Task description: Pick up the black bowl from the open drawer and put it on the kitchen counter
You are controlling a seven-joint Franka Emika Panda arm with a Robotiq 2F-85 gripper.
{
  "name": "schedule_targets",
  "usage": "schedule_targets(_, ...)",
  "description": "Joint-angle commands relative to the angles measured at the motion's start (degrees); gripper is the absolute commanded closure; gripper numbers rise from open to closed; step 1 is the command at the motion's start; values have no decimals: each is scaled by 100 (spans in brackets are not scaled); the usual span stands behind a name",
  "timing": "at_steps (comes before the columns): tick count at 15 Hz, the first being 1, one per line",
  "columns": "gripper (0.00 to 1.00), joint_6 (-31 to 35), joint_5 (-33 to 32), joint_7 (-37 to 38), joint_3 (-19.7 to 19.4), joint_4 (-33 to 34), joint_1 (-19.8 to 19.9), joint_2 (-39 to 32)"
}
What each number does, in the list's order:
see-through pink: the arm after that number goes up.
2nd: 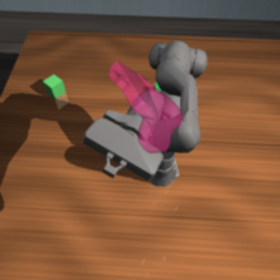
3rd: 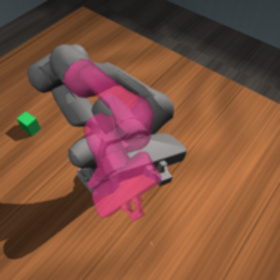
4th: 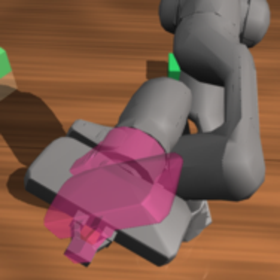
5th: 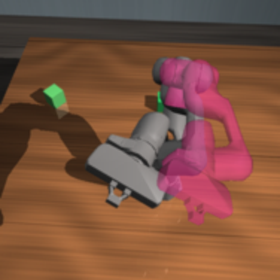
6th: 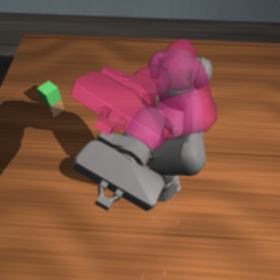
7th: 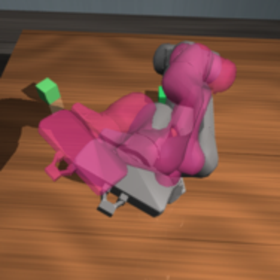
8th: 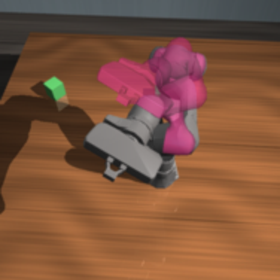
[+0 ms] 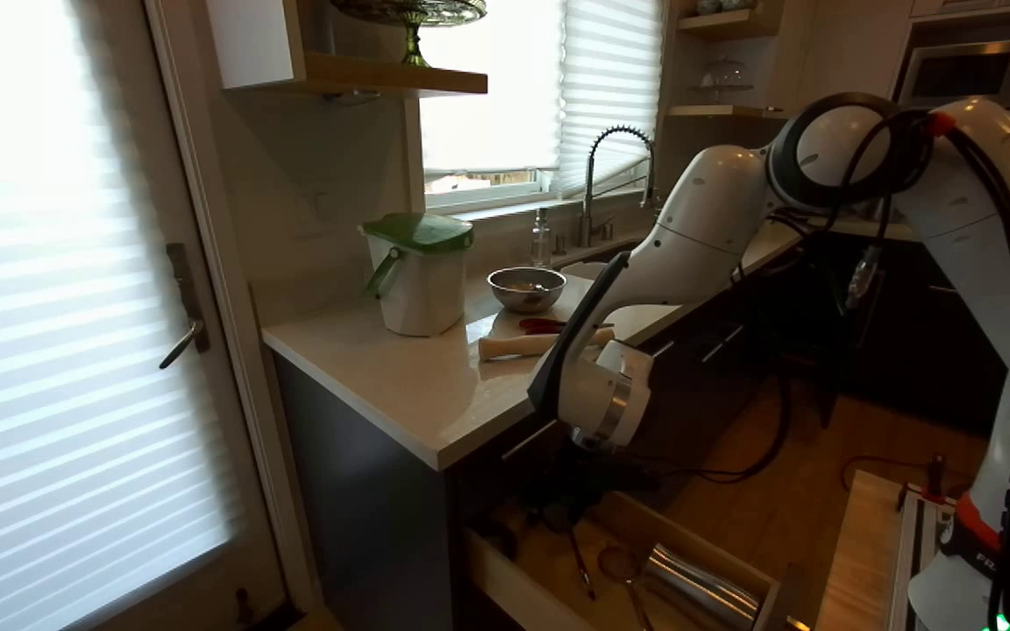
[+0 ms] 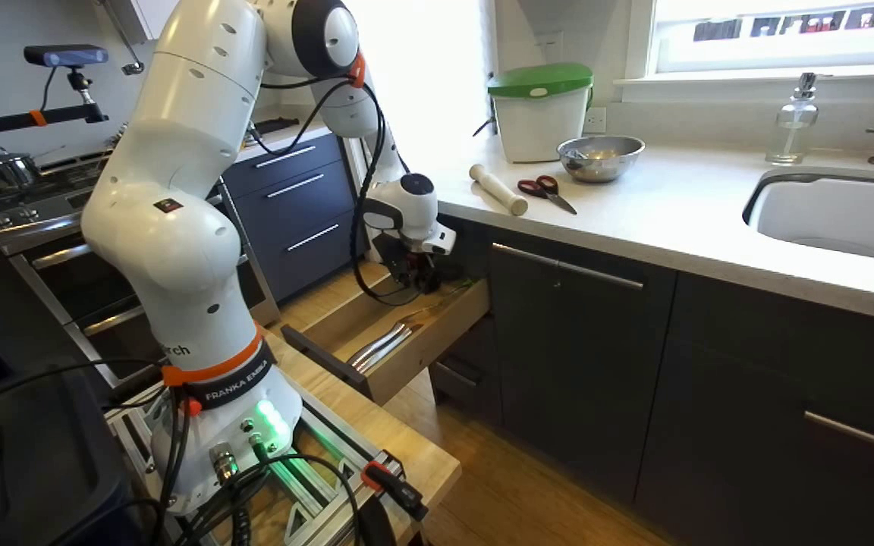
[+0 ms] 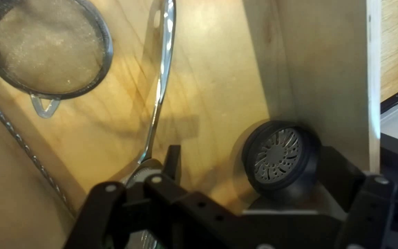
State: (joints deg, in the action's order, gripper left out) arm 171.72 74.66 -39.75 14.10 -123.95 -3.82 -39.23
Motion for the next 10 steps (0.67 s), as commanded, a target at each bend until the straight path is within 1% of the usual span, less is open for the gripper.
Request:
schedule_targets(1,0,0,1,-1,0,10,0,0)
schedule_targets(2,0,0,2,-2,0,18,0,0)
schedule_targets(4,0,-36,100,-209,81,244,110,-143)
schedule_targets(6,0,-5,64,-240,63,386,85,-285)
schedule_targets(10,0,126,430,-685,252,730,245,-639)
